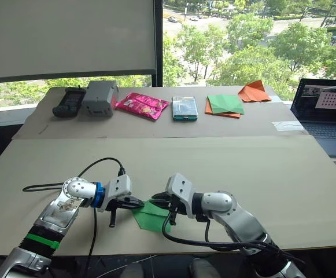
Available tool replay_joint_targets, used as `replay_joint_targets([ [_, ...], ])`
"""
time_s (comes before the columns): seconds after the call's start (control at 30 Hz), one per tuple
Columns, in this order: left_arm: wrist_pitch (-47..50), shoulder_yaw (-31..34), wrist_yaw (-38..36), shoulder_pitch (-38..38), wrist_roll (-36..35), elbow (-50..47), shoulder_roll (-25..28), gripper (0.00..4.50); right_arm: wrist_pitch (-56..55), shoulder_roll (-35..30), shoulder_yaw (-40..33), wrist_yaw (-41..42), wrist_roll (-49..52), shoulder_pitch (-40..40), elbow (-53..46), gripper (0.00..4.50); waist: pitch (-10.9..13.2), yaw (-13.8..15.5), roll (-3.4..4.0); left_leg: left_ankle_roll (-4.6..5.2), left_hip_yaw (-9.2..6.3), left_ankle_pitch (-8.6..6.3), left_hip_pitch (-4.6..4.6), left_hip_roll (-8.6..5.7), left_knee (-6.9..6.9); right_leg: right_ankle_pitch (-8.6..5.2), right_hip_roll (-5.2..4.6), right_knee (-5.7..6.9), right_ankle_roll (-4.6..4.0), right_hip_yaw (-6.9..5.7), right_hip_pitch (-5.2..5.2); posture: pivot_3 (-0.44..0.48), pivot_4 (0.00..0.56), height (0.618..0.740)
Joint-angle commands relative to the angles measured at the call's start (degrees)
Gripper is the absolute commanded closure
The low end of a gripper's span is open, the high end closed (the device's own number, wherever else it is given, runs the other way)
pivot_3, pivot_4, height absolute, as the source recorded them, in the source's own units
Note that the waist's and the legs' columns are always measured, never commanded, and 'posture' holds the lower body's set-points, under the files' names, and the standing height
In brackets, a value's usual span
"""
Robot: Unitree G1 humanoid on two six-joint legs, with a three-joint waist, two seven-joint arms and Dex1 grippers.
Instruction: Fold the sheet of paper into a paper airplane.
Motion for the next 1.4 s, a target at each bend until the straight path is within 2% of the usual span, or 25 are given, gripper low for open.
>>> replay_joint_targets([
  [0.03, 1.09, -1.19, -0.03, 0.92, 1.78, 0.53, 1.04, 4.50, -0.73, 0.92, 0.48, 1.58, 1.77, -1.03, 0.97, 4.44, 0.00, -0.01, 0.00, 0.00, 0.00, 0.00, 0.00, 0.00, 0.00, 0.00, 0.00, 0.00, 0.00, 0.00, 0.00, 0.000, 0.150, 0.740],
  [0.27, 1.37, -1.26, -0.24, 1.00, 1.76, 0.00, 1.30, 4.50, -3.97, 2.21, 2.89, 2.64, -0.58, -3.82, 8.03, 4.44, 0.00, -0.03, 0.01, 0.00, 0.00, 0.00, 0.01, 0.00, 0.00, 0.00, 0.00, 0.01, 0.00, 0.00, 0.00, 0.000, 0.150, 0.740],
  [0.73, 1.49, -0.70, 0.30, 1.59, 1.75, -0.73, 1.90, 4.50, -3.41, 1.80, 5.13, 3.21, -2.91, -4.35, 11.29, 4.44, -0.03, -0.11, 0.04, 0.00, 0.00, 0.00, 0.02, 0.00, 0.00, 0.00, 0.01, 0.02, 0.00, 0.00, 0.00, 0.000, 0.150, 0.740],
  [1.17, 0.58, -0.55, 0.43, 1.35, 2.19, 0.11, 1.82, 4.50, 1.91, -4.00, 9.78, 4.21, -7.12, -2.70, 13.31, 4.44, -0.29, 0.06, 0.23, 0.00, 0.01, 0.00, 0.06, 0.00, 0.00, -0.01, 0.00, -0.02, 0.00, 0.00, 0.04, 0.000, 0.150, 0.740],
  [1.4, 0.22, -0.45, 0.33, 1.78, 2.12, 0.19, 1.97, 4.50, 4.88, -5.54, 8.68, 3.73, -6.49, -1.21, 12.65, 4.44, -0.49, 0.30, 0.25, -0.01, 0.01, 0.00, 0.06, -0.02, 0.01, -0.01, -0.01, -0.06, 0.00, 0.01, 0.05, 0.000, 0.150, 0.740],
])
